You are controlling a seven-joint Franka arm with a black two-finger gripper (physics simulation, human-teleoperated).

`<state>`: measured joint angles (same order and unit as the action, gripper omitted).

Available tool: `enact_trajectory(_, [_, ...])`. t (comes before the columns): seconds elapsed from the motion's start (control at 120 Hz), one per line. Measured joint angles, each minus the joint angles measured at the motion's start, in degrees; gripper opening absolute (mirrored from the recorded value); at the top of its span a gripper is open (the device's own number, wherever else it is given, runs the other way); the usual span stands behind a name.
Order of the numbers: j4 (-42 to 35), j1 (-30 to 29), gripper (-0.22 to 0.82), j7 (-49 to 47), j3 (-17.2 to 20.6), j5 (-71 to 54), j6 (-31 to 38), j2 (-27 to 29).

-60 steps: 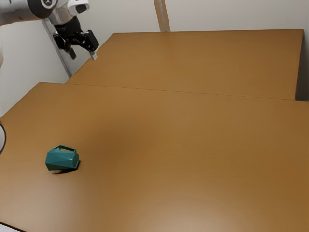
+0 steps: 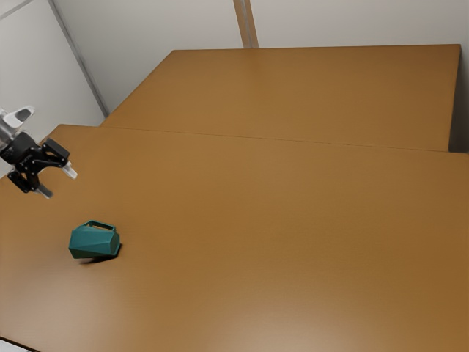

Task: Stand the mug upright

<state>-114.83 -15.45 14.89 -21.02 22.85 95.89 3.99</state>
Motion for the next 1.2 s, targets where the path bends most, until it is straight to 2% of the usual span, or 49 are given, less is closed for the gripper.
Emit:
enact_trajectory(0.183, [-1.4, -6.9, 0.59, 10.1, -0.5, 4.2, 3.7, -8.6])
enact_trajectory(0.317, [-1.4, -6.5, 0.59, 17.3, -1.4, 10.0, 5.3, -14.2])
enact_trajectory(0.425, [-1.4, -6.8, 0.59, 23.3, -4.1, 16.9, 5.0, -17.8])
enact_trajectory(0.533, [-2.2, -7.8, 0.59, 28.4, -5.7, 20.7, 3.9, -18.9])
enact_trajectory(0.825, [-5.5, -7.9, 0.59, 39.1, -6.0, 26.3, 2.3, -20.0])
enact_trajectory(0.983, [-8.0, -7.8, 0.59, 43.2, -6.2, 27.1, 2.1, -17.4])
enact_trajectory(1.2, [-8.7, -7.5, 0.59, 47.4, -6.6, 28.4, 1.4, -17.1])
